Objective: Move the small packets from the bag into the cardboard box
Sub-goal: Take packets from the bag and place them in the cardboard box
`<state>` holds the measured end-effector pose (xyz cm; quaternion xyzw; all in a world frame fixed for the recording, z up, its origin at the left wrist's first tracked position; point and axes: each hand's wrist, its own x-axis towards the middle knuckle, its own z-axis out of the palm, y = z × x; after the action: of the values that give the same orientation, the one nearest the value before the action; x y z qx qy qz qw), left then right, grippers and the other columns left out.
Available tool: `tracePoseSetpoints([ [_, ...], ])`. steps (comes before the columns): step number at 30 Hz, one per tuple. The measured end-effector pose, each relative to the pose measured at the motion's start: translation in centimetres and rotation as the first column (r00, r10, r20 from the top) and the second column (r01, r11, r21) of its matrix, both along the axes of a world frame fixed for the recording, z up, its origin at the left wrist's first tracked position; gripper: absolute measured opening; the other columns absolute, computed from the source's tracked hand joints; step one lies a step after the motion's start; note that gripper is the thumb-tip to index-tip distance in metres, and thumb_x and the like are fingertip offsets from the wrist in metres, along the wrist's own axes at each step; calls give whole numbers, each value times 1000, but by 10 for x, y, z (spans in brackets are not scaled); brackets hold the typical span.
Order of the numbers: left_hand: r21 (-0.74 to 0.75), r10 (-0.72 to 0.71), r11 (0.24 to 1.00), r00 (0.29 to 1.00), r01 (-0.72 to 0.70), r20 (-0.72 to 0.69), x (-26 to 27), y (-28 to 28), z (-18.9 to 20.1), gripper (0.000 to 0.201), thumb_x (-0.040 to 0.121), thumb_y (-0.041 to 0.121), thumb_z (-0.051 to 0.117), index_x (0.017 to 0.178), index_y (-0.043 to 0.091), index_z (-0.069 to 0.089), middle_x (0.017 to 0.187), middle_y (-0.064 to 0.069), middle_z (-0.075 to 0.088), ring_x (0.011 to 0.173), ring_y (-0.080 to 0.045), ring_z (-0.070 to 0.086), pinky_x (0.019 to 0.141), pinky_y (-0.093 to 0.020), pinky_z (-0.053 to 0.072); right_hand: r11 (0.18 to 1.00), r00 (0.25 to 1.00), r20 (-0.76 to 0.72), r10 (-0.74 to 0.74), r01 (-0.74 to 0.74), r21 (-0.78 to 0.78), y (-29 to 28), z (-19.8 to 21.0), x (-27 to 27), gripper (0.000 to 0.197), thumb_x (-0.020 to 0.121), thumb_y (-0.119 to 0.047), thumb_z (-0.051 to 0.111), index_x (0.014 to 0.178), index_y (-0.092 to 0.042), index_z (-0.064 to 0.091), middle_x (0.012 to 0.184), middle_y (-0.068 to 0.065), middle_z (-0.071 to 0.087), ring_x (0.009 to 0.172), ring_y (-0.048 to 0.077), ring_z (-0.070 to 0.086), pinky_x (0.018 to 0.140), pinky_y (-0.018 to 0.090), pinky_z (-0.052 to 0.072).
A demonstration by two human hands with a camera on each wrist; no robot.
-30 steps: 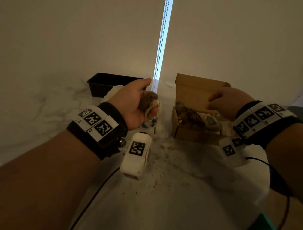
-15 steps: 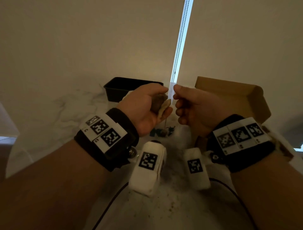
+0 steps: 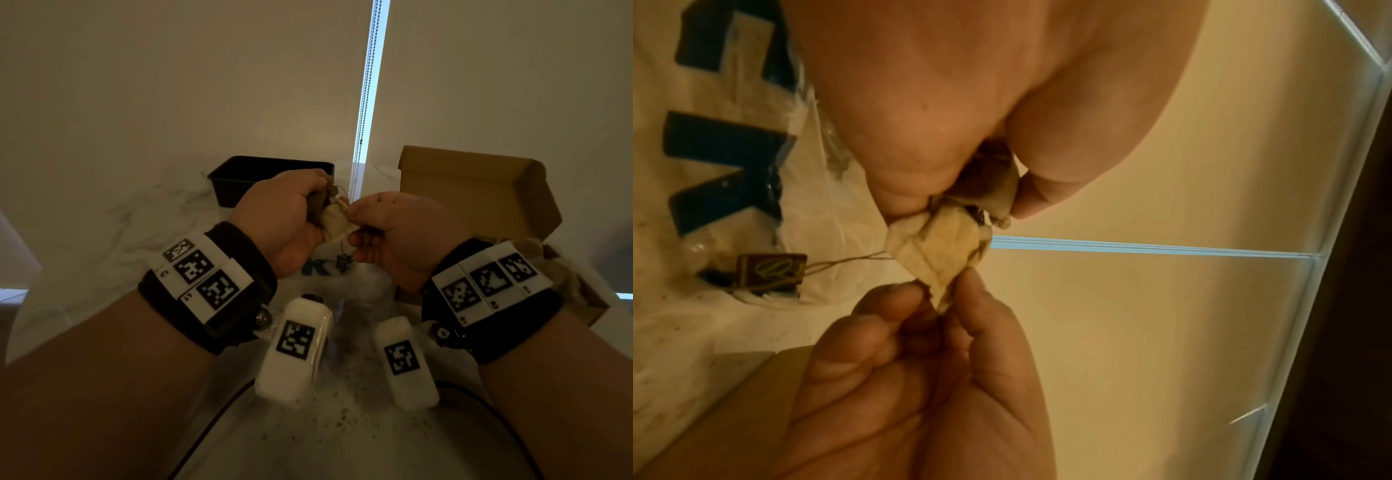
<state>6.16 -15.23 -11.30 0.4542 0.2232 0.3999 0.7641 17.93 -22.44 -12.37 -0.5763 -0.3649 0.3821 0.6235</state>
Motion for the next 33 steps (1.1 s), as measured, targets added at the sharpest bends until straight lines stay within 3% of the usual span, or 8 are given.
tracePoseSetpoints([
  [4, -43, 55, 998, 999, -54, 3, -5, 3, 2, 16, 102, 9, 45, 102, 11, 60, 87, -10, 60, 73, -21, 62, 66, -38, 60, 999, 999, -41, -24, 26, 42, 2, 0, 0, 11, 94, -9, 55, 85, -7, 60, 75, 8, 64, 57, 15, 64, 52, 30, 54],
  [7, -39, 75, 996, 997, -76, -34, -7, 5, 2, 29, 102, 6, 40, 117, 19, 61, 97, -9, 59, 76, -20, 62, 58, -34, 61, 997, 996, -70, -47, 51, 54, 3, 1, 0, 12, 95, -9, 53, 84, -9, 58, 79, 9, 64, 61, 19, 64, 52, 30, 53],
  [10, 42, 53, 998, 989, -48, -141, -10, 7, 1, 33, 101, 5, 39, 110, 22, 66, 97, -8, 59, 75, -17, 59, 52, -27, 55, 993, 996, -60, -70, 75, 86, 1, 3, 2, 12, 97, -9, 51, 87, -12, 59, 85, 10, 64, 65, 21, 62, 51, 29, 52],
  [13, 35, -45, 998, 976, 54, -211, -11, 5, 0, 14, 98, 19, 56, 102, 12, 68, 102, -11, 57, 70, -15, 58, 48, -23, 51, 993, 998, -12, -61, 62, 104, 0, 4, 2, 12, 98, -9, 50, 92, -13, 60, 89, 10, 65, 65, 19, 62, 51, 28, 52],
  [18, 54, -157, 982, 942, 181, -296, -14, 4, -2, 17, 92, 35, 67, 92, 18, 68, 83, -1, 64, 58, -8, 54, 36, -15, 36, 994, 995, 72, -64, 57, 95, -1, 6, 3, 13, 97, -11, 51, 95, -17, 62, 91, 8, 65, 66, 16, 63, 53, 28, 51],
  [22, 105, -108, 983, 940, 149, -325, -15, 6, -2, 12, 95, 29, 65, 97, 17, 69, 91, -5, 64, 58, -8, 56, 36, -15, 35, 990, 990, 105, -98, 86, 114, -2, 8, 6, 10, 96, -13, 55, 96, -20, 63, 98, 9, 67, 78, 21, 66, 60, 31, 53],
  [27, 185, -25, 979, 955, 83, -295, -14, 3, -1, 12, 98, 29, 62, 94, 20, 70, 78, 1, 66, 57, -7, 58, 38, -17, 35, 990, 998, 21, -65, 62, 124, -4, 9, 3, 16, 93, -16, 61, 109, -16, 59, 98, 9, 68, 75, 19, 68, 57, 29, 54],
  [33, 272, 60, 962, 962, 15, -267, -13, 9, -2, 17, 97, 32, 62, 101, 18, 71, 82, -2, 66, 60, -10, 57, 40, -21, 36, 980, 998, -46, -48, 56, 192, -5, 9, 2, 35, 88, 6, 61, 117, -12, 54, 91, 11, 67, 71, 18, 67, 54, 26, 54],
])
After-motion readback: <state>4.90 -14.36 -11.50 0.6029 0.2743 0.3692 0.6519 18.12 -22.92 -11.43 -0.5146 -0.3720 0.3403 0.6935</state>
